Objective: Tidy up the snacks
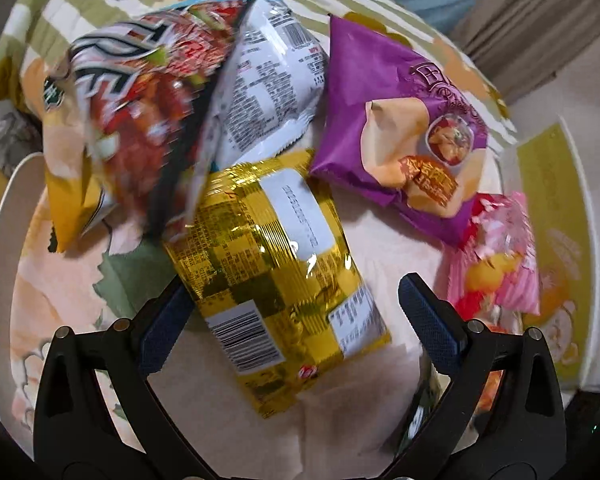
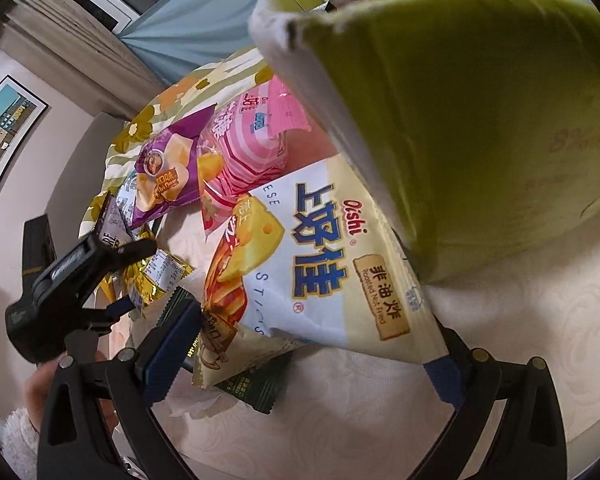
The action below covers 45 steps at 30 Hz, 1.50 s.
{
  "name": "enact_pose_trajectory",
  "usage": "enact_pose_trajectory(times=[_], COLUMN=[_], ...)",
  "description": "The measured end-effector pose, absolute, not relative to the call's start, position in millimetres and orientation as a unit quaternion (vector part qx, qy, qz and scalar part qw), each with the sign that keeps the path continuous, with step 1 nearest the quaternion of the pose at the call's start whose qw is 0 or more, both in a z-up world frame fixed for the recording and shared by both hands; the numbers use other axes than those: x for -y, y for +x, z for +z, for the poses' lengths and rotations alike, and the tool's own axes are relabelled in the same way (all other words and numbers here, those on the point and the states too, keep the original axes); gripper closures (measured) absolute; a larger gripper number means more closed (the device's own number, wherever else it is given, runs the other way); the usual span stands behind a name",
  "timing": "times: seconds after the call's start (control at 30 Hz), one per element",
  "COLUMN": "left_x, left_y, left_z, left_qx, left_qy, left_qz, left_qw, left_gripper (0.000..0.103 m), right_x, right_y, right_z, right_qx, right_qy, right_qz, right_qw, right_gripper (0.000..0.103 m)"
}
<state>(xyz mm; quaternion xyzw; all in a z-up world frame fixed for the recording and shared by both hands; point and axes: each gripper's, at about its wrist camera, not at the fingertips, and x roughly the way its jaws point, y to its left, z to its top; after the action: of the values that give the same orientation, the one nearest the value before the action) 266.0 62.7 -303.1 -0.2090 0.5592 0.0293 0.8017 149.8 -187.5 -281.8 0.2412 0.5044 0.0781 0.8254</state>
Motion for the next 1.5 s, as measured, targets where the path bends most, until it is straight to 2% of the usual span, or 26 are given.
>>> enact_pose_trajectory(times=[0.1, 0.17, 0.23, 0.33, 0.6, 0.67, 0.73, 0.77, 0.83, 0.97, 1.0, 1.1, 1.5], left_x=[-51.1, -47.8, -48.9, -59.0, -73.7, -72.8, -75.1, -76.2, -79.2, -87.5, -89.7, -95.2, -125.7], left_y=[270.5, 269.7, 267.0, 263.1, 251.4, 247.5, 241.5, 240.1, 235.8, 230.7, 230.4, 227.2, 207.6], left_z=[-304.2, -303.0, -300.7, -299.1, -296.4, -296.0, -294.5, -294.2, -293.4, -293.9, -294.1, -293.6, -280.9], left_qx=[-0.559, -0.554, -0.548, -0.545, -0.549, -0.551, -0.550, -0.550, -0.551, -0.553, -0.555, -0.557, -0.559], left_qy=[-0.178, -0.164, -0.152, -0.150, -0.150, -0.149, -0.148, -0.149, -0.150, -0.160, -0.165, -0.171, -0.197], left_qz=[0.037, 0.037, 0.032, 0.021, -0.008, -0.016, -0.024, -0.028, -0.033, -0.042, -0.044, -0.048, -0.058], left_qw=[0.809, 0.815, 0.822, 0.825, 0.822, 0.821, 0.822, 0.821, 0.820, 0.816, 0.814, 0.811, 0.804], left_gripper=[0.004, 0.010, 0.023, 0.032, 0.043, 0.045, 0.052, 0.052, 0.054, 0.057, 0.058, 0.059, 0.059], right_x=[188.5, 189.4, 191.3, 196.9, 205.8, 206.4, 205.5, 204.8, 203.8, 201.2, 201.0, 198.3, 181.0], right_y=[148.6, 147.5, 145.7, 142.5, 139.2, 140.1, 141.1, 141.1, 142.0, 142.3, 143.3, 144.2, 138.6], right_z=[-281.4, -280.7, -279.6, -279.1, -283.0, -284.5, -284.5, -285.0, -286.4, -287.8, -287.2, -282.6, -261.7], right_qx=[-0.502, -0.499, -0.491, -0.480, -0.454, -0.452, -0.450, -0.450, -0.456, -0.461, -0.459, -0.455, -0.438], right_qy=[0.242, 0.242, 0.246, 0.257, 0.312, 0.324, 0.329, 0.331, 0.330, 0.334, 0.334, 0.331, 0.326], right_qz=[0.081, 0.080, 0.077, 0.072, 0.059, 0.059, 0.055, 0.054, 0.053, 0.052, 0.053, 0.056, 0.058], right_qw=[0.826, 0.829, 0.832, 0.836, 0.832, 0.829, 0.828, 0.827, 0.825, 0.821, 0.821, 0.825, 0.836], right_gripper=[0.002, 0.002, 0.002, 0.002, 0.003, 0.005, 0.011, 0.014, 0.030, 0.034, 0.042, 0.050, 0.054])
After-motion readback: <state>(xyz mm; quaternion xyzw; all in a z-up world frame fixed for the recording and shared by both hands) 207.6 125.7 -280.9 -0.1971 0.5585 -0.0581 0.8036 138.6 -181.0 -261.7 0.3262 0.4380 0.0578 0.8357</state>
